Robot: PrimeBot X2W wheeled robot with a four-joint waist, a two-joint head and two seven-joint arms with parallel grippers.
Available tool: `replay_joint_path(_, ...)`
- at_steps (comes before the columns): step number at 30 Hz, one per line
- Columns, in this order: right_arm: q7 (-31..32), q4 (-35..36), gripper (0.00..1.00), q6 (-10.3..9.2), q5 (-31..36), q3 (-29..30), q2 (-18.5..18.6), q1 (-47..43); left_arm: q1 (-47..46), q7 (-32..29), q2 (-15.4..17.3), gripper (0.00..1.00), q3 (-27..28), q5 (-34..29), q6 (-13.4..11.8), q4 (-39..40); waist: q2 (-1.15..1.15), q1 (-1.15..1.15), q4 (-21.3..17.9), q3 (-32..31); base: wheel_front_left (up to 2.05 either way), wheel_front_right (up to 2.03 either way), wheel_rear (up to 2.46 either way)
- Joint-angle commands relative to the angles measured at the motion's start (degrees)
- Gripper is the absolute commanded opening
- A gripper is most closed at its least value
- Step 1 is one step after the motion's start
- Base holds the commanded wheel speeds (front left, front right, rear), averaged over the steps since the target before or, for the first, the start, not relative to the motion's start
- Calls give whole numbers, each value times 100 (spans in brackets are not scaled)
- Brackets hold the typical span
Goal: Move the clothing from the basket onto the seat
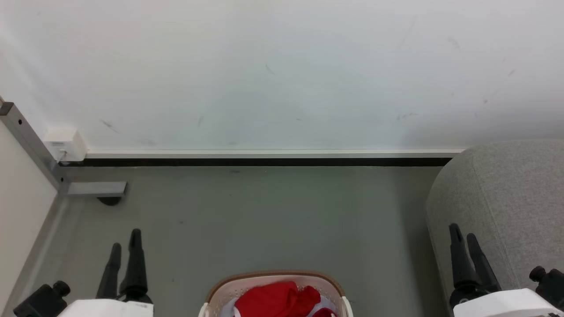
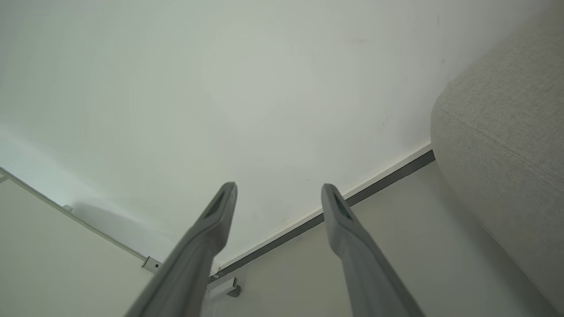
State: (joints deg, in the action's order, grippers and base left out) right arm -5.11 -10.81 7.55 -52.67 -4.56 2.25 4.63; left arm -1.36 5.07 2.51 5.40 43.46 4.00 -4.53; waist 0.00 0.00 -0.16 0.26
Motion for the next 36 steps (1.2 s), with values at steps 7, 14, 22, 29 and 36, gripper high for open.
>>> replay_joint_path(7,-154,-4,100,-5,834,-141,64,173,27,159,97,100,-20,-676,21,98,0,0,2,-13,0,0,0)
replay_joint_path(14,-270,-23,100,-6,1337,-208,68,176,74,270,98,100,-57,-1127,-33,107,0,0,0,-18,0,0,0)
replay_joint_path(22,-389,-48,100,-7,1774,-317,71,174,125,394,103,100,-56,-1613,-55,158,0,0,-12,-17,0,0,0)
replay_joint_path(29,-490,-45,100,-7,2122,-408,73,185,171,499,105,100,-42,-1988,-59,202,0,0,-22,-2,0,0,0)
replay_joint_path(36,-580,-46,100,-8,2429,-510,76,209,186,587,109,100,-39,-2385,-65,245,0,0,-35,6,0,0,0)
